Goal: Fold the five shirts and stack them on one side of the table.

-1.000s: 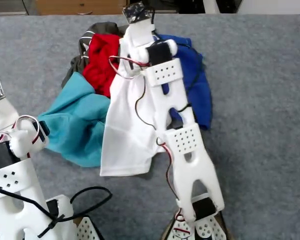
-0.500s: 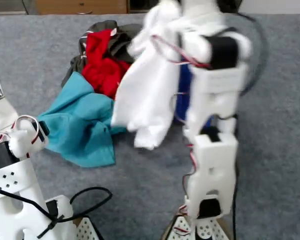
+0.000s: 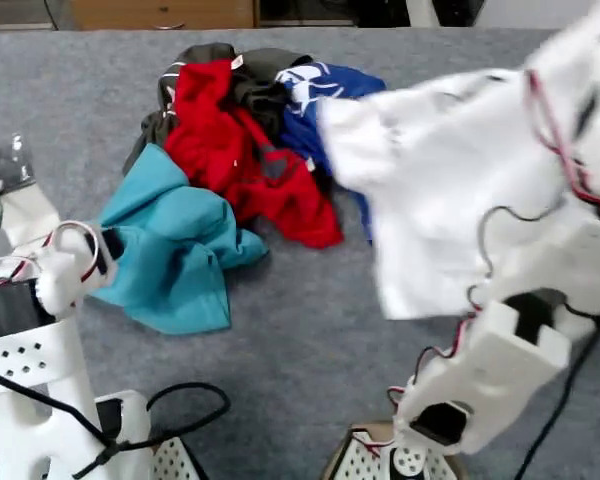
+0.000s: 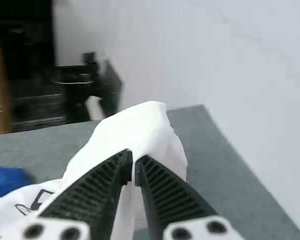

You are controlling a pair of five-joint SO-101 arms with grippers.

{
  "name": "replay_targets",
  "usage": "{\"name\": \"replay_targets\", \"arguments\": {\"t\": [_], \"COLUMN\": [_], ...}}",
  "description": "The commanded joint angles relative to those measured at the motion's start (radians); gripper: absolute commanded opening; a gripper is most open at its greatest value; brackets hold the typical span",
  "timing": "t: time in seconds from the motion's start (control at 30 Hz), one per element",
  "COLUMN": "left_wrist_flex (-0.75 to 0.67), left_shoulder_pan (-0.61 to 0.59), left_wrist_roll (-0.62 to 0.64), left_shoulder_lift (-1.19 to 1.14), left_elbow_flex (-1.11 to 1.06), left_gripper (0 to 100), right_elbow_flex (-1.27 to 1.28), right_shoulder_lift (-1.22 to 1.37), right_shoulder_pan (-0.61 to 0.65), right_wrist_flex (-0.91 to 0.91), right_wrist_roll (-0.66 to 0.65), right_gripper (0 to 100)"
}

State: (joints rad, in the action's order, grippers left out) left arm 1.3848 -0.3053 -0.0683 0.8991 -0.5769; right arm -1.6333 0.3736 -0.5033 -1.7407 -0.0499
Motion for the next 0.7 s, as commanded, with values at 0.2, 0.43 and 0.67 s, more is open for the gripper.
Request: {"name": "replay_targets", "arguments": {"t": [0.2, 0.43, 0.67], "left_wrist_flex": [0.063, 0.063, 0.057], "left_shoulder_pan": [0.160, 0.331, 0.439], "left_wrist_roll": [0.094, 0.190, 0.204], "left_shoulder_lift": [-0.483, -0.796, -1.115], "left_elbow_flex": [0.446, 0.818, 1.212], "left_gripper": [24, 26, 27], "right_elbow_flex": [0.013, 0.148, 0.162], "right_shoulder_lift": [-0.004, 0.117, 0.246], "right_shoulder_pan": [-0.245, -0.239, -0.165], "right_wrist_flex": [-0.041, -0.041, -0.041], "right_wrist_roll": [-0.143, -0.184, -0.180], "right_gripper": [0.3, 0.3, 0.2]}}
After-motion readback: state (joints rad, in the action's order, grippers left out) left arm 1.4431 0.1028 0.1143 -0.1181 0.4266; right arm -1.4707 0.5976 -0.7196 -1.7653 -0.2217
